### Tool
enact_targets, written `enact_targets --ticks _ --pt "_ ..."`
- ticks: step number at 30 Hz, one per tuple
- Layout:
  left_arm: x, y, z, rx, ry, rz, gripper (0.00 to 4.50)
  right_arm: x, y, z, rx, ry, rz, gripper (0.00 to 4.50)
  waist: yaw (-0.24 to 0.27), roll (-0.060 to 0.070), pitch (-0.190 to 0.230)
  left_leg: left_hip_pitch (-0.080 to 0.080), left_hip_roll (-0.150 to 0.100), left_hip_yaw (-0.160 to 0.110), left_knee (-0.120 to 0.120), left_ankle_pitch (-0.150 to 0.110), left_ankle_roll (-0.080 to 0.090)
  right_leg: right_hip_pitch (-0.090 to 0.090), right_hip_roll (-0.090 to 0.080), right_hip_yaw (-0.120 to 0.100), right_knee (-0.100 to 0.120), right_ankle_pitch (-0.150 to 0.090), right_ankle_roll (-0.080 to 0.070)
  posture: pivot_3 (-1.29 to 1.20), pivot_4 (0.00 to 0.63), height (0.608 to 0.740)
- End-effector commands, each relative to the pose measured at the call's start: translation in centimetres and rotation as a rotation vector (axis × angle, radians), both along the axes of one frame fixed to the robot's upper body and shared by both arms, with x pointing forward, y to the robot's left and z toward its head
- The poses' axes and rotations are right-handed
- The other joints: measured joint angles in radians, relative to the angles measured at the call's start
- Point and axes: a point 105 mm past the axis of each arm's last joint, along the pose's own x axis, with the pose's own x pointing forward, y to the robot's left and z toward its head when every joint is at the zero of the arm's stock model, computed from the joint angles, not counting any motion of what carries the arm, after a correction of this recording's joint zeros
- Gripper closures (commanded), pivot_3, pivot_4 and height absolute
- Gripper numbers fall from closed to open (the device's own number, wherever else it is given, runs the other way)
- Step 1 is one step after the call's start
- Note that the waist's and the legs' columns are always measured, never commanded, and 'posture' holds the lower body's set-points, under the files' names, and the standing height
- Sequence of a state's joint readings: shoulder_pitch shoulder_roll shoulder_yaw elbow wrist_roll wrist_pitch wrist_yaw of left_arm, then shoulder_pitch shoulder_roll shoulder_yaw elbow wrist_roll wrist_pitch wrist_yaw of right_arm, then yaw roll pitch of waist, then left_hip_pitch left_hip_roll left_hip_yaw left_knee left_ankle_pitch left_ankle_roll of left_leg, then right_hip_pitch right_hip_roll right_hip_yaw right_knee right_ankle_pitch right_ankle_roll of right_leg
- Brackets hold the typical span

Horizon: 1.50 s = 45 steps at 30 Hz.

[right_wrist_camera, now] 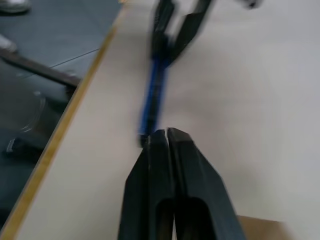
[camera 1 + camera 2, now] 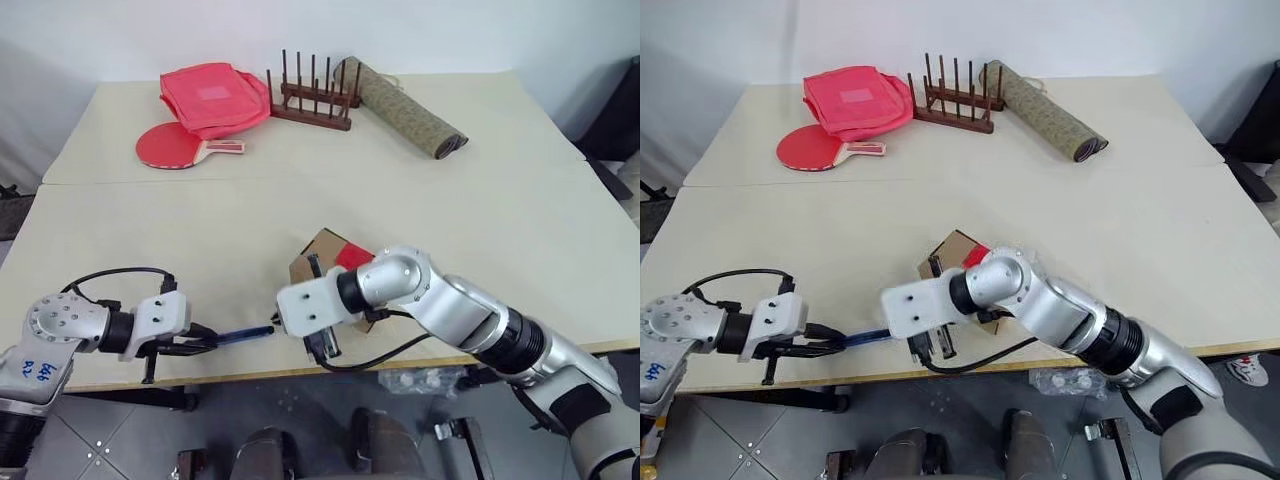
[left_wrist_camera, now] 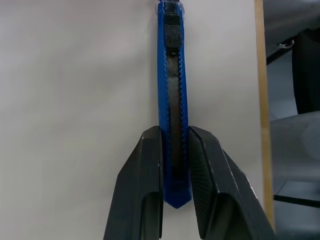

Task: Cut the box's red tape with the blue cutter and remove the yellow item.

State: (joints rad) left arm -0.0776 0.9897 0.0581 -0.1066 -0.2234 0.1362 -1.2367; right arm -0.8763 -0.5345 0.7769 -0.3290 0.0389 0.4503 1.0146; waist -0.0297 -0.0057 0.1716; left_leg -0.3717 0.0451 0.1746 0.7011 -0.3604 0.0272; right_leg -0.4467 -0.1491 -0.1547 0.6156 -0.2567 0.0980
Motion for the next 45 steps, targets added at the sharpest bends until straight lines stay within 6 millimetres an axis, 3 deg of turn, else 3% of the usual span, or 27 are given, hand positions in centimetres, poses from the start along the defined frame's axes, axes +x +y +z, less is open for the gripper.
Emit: enact_targets --ticks 1,14,25,29,36,45 --pt "0.4 -1.1 0.7 0.019 -0.043 -0.054 4.10 -0.3 0.4 0.0 -0.001 -0.040 0.053 4.47 0.000 0.000 0.000 0.000 0.000 0.000 0.000 0.000 0.000 0.000 0.000 0.000 0.000 0.000 0.000 0.00 0.150 0.740" --pt "1.0 -1.8 1.0 0.037 -0.036 -0.101 4.10 1.6 1.3 -2.7 -0.101 -0.140 0.117 4.47 -0.004 0.000 0.000 0.001 0.002 0.002 0.000 0.000 -0.003 0.000 0.002 -0.002 0.001 -0.001 -0.002 0.00 0.150 0.740" --pt "0.3 -1.9 1.2 0.035 -0.014 -0.099 4.10 1.5 2.0 -4.3 -0.132 -0.153 0.183 4.47 -0.006 0.000 0.000 0.001 0.003 0.002 0.000 0.000 -0.003 0.000 0.003 -0.002 0.002 -0.002 -0.003 0.00 0.150 0.740" --pt "-0.1 -1.9 1.1 0.035 0.001 -0.094 4.10 1.7 2.8 -3.4 -0.094 -0.172 0.194 4.47 -0.008 0.000 0.000 0.001 0.003 0.002 0.000 0.000 -0.004 0.000 0.003 -0.002 0.002 -0.002 -0.003 0.00 0.150 0.740" --pt "-0.9 -1.5 0.4 0.058 0.060 -0.088 4.10 0.7 2.2 -0.6 -0.044 -0.194 0.240 4.47 -0.005 0.000 0.000 0.001 0.003 0.001 0.000 0.000 -0.004 0.000 0.003 -0.002 0.002 -0.002 -0.003 0.00 0.150 0.740" --pt "-0.5 -1.6 0.4 0.056 0.045 -0.083 4.10 1.2 0.9 -2.2 -0.097 -0.180 0.219 4.47 -0.004 0.000 0.000 0.002 0.003 0.002 0.000 -0.001 -0.005 0.000 0.004 -0.002 0.003 -0.002 -0.004 0.00 0.150 0.740"
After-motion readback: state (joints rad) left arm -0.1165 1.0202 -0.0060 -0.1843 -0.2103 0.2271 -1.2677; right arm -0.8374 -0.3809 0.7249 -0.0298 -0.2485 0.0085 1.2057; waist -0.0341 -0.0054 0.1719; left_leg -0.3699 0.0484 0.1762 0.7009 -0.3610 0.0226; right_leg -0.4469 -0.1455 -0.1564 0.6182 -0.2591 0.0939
